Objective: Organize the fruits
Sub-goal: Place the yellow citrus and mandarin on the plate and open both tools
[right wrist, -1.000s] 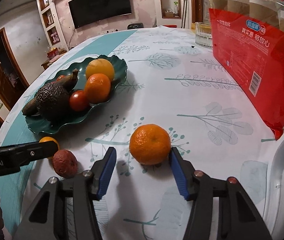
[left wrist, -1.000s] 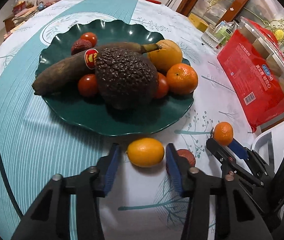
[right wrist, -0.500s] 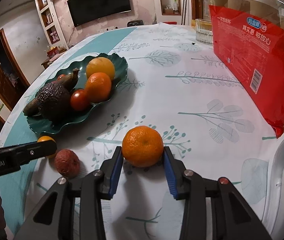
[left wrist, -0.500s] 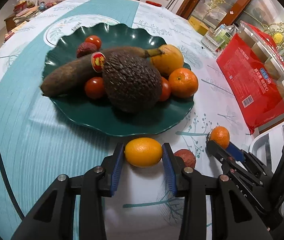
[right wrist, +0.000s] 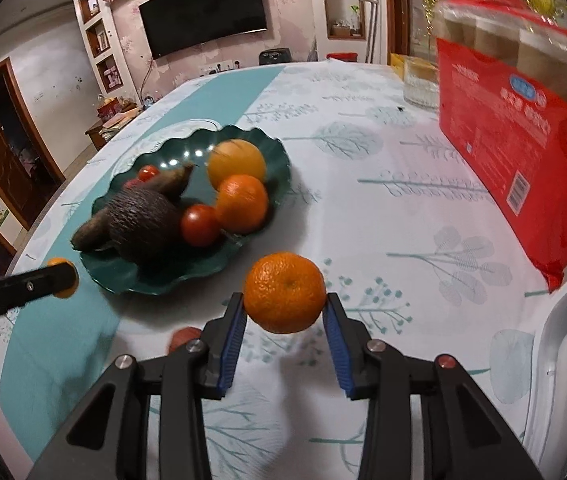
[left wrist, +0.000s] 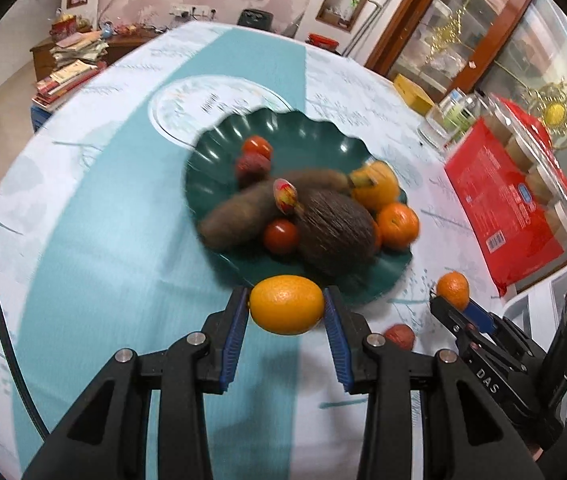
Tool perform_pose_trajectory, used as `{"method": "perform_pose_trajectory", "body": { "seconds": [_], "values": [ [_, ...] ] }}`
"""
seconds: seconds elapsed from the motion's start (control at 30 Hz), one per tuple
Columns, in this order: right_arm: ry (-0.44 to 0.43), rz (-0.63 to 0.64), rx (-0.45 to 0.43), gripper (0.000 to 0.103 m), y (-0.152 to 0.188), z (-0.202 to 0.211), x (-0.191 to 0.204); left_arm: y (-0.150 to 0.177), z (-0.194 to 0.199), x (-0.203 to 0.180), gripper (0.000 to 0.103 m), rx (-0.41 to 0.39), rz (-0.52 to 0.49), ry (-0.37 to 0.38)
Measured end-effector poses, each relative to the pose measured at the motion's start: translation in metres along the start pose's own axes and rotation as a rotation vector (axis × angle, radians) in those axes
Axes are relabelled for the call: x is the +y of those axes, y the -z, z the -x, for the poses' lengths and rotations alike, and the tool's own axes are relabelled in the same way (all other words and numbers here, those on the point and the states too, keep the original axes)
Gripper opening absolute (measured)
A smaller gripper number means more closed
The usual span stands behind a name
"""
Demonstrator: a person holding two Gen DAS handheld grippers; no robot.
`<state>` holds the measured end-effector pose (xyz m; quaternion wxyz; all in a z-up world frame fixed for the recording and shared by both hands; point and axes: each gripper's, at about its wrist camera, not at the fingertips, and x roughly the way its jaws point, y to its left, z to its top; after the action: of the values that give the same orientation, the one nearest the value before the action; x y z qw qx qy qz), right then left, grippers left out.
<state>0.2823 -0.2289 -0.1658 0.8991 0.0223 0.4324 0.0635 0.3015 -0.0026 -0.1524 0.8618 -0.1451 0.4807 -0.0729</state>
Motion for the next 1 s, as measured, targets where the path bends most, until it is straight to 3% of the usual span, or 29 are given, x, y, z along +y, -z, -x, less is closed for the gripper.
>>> {"method": "perform_pose_trajectory", "body": {
  "seconds": [0.27,0.57,1.0],
  "values": [
    [0.001,0.021,-0.019,0.039,-0.015,-0.002,0.032,-0.036,0.012,0.033,0.037,-0.051,-0.006,-0.016],
    [0.017,0.008,-0.052,0.039,-0.037,-0.008,0.062,-0.061,-0.002,0.054,0.037,-0.050,-0.026,0.009],
    [0.079,-0.037,-0.016,0.040,-0.043,-0.022,0.070,-0.071,-0.036,0.071,0.037,0.015,-0.012,0.084]
  ]
}}
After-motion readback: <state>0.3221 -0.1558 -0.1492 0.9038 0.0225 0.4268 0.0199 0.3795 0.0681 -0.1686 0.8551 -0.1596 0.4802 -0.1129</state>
